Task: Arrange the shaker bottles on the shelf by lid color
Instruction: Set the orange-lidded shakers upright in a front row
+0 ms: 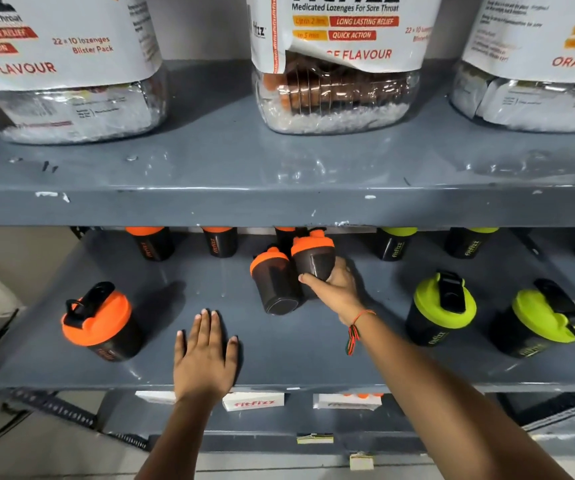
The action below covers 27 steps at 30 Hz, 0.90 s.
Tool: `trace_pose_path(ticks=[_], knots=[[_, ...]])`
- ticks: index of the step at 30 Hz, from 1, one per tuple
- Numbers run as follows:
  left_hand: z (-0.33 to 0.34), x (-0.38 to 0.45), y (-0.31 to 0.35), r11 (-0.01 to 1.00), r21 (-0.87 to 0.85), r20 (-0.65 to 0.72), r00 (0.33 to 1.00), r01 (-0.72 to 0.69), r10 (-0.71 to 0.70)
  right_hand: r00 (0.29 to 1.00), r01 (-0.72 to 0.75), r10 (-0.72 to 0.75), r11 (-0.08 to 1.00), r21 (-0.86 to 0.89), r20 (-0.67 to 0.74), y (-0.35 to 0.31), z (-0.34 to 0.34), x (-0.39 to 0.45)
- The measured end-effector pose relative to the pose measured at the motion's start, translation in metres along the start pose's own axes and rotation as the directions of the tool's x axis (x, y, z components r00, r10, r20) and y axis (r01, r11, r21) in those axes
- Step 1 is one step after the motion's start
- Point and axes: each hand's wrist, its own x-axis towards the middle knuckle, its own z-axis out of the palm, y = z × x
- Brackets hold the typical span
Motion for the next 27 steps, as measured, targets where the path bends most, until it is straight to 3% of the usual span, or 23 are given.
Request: trace_pose_path(ticks=[3, 6, 11, 27], knots=[[-0.002, 0.000, 0.001, 1.000, 0.017, 0.020, 1.000, 0.000, 0.000, 0.982, 0.172, -0.167, 0.984, 0.054, -0.092, -0.001, -0.008, -0.016], [-0.003, -0.001, 0.001, 1.000, 0.021, 0.029, 1.000, 0.001, -0.001, 0.963, 0.253, -0.235, 0.957, 0.142, -0.134, 0.002, -0.015, -0.036], [-0.002, 0.000, 0.000, 0.999, 0.034, 0.045, 0.999, 0.002, -0.003, 0.960, 0.239, -0.202, 0.953, 0.189, -0.192, 0.023, -0.021, -0.066], [-0.003, 0.000, 0.000, 1.000, 0.026, 0.057, 0.998, -0.004, 0.002, 0.979, 0.164, -0.141, 0.973, 0.163, -0.144, 0.046, -0.015, -0.071]])
